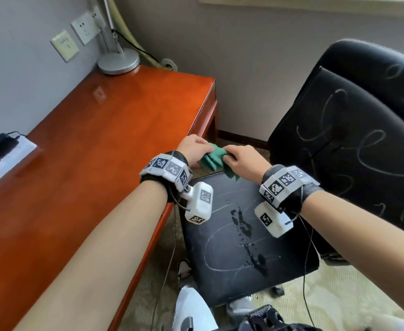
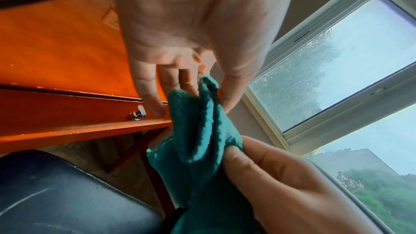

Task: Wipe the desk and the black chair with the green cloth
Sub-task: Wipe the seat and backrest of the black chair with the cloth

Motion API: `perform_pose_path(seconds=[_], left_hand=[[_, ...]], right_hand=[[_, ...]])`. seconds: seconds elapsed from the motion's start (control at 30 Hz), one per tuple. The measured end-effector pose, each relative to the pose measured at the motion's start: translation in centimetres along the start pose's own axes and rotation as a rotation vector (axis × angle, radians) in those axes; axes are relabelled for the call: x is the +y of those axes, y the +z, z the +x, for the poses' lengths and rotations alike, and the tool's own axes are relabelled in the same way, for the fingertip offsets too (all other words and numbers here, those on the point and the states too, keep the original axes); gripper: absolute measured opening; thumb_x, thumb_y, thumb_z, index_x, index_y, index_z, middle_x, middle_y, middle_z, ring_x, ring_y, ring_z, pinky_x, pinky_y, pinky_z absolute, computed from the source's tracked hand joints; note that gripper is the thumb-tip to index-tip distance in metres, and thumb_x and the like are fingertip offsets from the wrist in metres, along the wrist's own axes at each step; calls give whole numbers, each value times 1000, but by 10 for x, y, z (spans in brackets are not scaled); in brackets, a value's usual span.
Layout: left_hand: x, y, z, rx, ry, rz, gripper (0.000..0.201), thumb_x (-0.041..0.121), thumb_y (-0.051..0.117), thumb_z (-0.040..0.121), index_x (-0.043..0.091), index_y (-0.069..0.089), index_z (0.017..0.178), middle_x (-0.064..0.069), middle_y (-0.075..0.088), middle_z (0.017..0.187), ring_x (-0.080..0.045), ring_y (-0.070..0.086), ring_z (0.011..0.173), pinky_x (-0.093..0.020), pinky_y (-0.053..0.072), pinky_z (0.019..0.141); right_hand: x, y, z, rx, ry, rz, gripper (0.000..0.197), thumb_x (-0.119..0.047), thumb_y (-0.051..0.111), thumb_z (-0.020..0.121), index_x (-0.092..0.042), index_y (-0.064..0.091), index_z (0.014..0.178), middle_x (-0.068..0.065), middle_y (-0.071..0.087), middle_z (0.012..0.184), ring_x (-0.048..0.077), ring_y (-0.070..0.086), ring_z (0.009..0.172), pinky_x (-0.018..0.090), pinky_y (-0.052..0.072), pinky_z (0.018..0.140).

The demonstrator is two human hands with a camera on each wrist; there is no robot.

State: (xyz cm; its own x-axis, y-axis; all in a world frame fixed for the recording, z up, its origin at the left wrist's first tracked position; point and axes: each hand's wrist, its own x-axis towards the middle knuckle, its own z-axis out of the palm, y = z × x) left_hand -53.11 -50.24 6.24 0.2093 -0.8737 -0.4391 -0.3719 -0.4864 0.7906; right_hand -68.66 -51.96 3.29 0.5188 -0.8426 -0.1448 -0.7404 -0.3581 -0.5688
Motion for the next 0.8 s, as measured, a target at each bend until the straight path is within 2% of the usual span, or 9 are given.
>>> perform_pose_path(seconds=[0.1, 0.17, 0.27, 0.4, 0.5, 0.6, 0.63, 0.7, 0.8], left_hand=[[7, 1, -12, 61, 109, 114, 14, 9, 63, 85, 9, 61, 98, -2, 57, 86, -17, 55, 83, -27, 47, 69], [13, 0, -19, 76, 180, 191, 19, 8, 63, 84, 7, 62, 102, -1, 56, 91, -15, 52, 84, -14, 41, 60], [23, -1, -26, 100, 288, 289, 12, 6, 61, 84, 13, 58, 94, -1, 54, 90, -15, 50, 81, -11, 34, 48], [26, 3, -37, 98, 411, 331, 16, 6, 60, 82, 20, 53, 82, 3, 54, 84, -15, 51, 80, -20, 38, 58], [21, 11, -47, 69, 460, 275, 14, 5, 60, 82, 17, 56, 88, 0, 57, 84, -17, 53, 81, -22, 42, 64], [13, 22, -56, 47, 449, 278, 12, 7, 61, 82, 17, 57, 88, -2, 60, 89, -18, 57, 84, -25, 47, 71], [11, 27, -59, 43, 445, 286, 12, 8, 61, 82, 17, 58, 89, -2, 60, 90, -18, 57, 85, -26, 47, 72], [10, 34, -66, 31, 432, 297, 13, 7, 60, 84, 15, 59, 93, -2, 59, 91, -16, 55, 84, -23, 43, 69], [12, 45, -75, 38, 422, 310, 15, 7, 60, 85, 11, 61, 99, -2, 58, 93, -15, 54, 85, -22, 40, 71]], right_hand=[[0, -6, -16, -33, 9, 48, 36, -27, 47, 97, -17, 52, 131, 5, 64, 122, 22, 60, 108, 29, 45, 94], [3, -14, -29, -16, 24, 82, 38, -27, 46, 97, -18, 49, 134, 2, 61, 128, 20, 57, 115, 28, 41, 98], [15, -29, -50, 120, 105, 150, 37, -22, 46, 96, -18, 50, 132, 1, 61, 128, 18, 55, 116, 23, 37, 94], [40, -47, -89, 507, 287, 310, 33, -11, 48, 91, -15, 57, 122, 2, 65, 118, 16, 58, 110, 18, 35, 94], [64, -56, -127, 895, 430, 318, 36, -10, 48, 88, -9, 55, 123, 8, 59, 123, 22, 52, 115, 20, 32, 97], [86, -55, -172, 1313, 599, 229, 43, -15, 49, 81, -1, 50, 121, 16, 46, 128, 29, 41, 121, 6, 18, 95], [93, -54, -187, 1404, 679, 223, 46, -17, 50, 79, 0, 48, 122, 17, 41, 130, 31, 39, 123, 8, 17, 95], [112, -48, -211, 1468, 876, 215, 57, -24, 53, 77, -2, 43, 128, 21, 35, 133, 35, 35, 124, 25, 20, 103], [136, -42, -231, 1377, 1070, 331, 81, -36, 63, 72, -4, 29, 139, 19, 25, 143, 35, 30, 126, 35, 31, 100]])
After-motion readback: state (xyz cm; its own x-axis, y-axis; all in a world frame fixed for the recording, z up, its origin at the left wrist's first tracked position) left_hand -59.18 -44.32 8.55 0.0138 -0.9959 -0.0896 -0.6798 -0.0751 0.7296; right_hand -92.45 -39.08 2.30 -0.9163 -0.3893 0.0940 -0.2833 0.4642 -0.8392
